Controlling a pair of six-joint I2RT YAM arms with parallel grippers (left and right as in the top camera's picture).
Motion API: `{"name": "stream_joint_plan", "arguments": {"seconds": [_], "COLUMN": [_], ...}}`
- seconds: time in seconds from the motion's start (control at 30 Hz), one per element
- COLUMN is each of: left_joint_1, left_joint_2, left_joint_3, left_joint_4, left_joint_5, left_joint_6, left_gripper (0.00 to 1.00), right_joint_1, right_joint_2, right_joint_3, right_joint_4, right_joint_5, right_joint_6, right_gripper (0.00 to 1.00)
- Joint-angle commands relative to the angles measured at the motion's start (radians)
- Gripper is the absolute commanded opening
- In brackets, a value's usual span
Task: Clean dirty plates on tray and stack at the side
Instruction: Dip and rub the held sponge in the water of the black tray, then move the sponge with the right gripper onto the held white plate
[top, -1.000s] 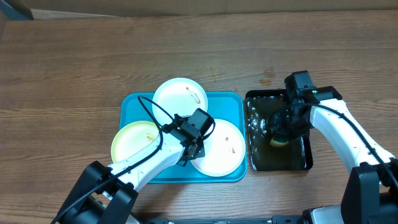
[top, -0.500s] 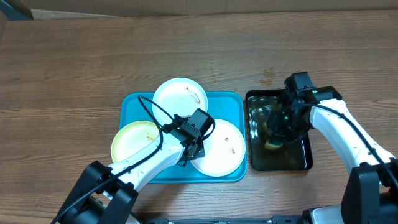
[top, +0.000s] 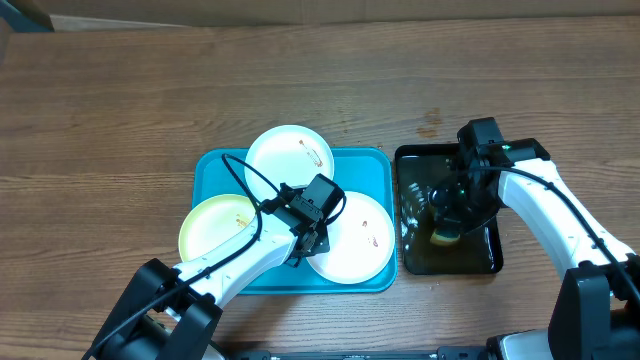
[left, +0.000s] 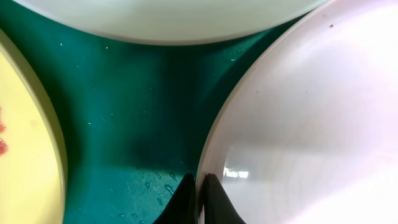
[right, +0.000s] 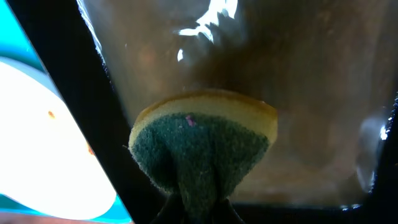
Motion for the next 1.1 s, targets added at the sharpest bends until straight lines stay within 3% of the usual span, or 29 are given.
{"name": "stream_joint_plan", "arguments": {"seconds": [0.0, 0.13, 0.3, 0.37, 0.47, 0.63, 0.77, 1.07], "left_joint_1": [-0.006, -0.006, -0.006, -0.006, -0.006, -0.006, -0.006, -0.006], "left_joint_2": [0.014, 0.014, 0.014, 0.014, 0.014, 0.014, 0.014, 0.014], "left_joint_3": [-0.01, -0.01, -0.01, -0.01, -0.01, -0.01, -0.01, -0.01], "left_joint_4": [0.004, 0.005, 0.005, 0.006, 0.009, 0.006, 0.002, 0.003], "left_joint_5": [-0.01, -0.01, -0.01, -0.01, -0.01, -0.01, -0.01, -0.01], "left_joint_6": [-0.013, -0.013, -0.013, -0.013, -0.013, -0.012, -0.012, -0.013], "left_gripper": [0.04, 0.04, 0.05, 0.05, 0.05, 0.05, 0.06, 0.06], "right_joint_1": [0.004, 0.004, 0.054, 0.115, 0.238, 0.454, 0.558, 0.584], "right_joint_2": [-0.017, -0.017, -0.017, -0.017, -0.017, -0.007, 0.014, 0.08], "right_joint_3": [0.034, 0.034, 0.034, 0.034, 0.034, 0.032, 0.032, 0.03], "right_joint_4": [0.017, 0.042, 0.135, 0.176, 0.229, 0.24, 0.243, 0.273], "right_joint_5": [0.026, -0.087, -0.404, -0.402, -0.276, 0.148, 0.34, 0.381], "right_joint_6": [0.022, 0.005, -0.095, -0.101, -0.1, -0.024, 0.017, 0.037], "right_gripper": [0.04, 0.04, 0.04, 0.04, 0.04, 0.04, 0.04, 0.04]}}
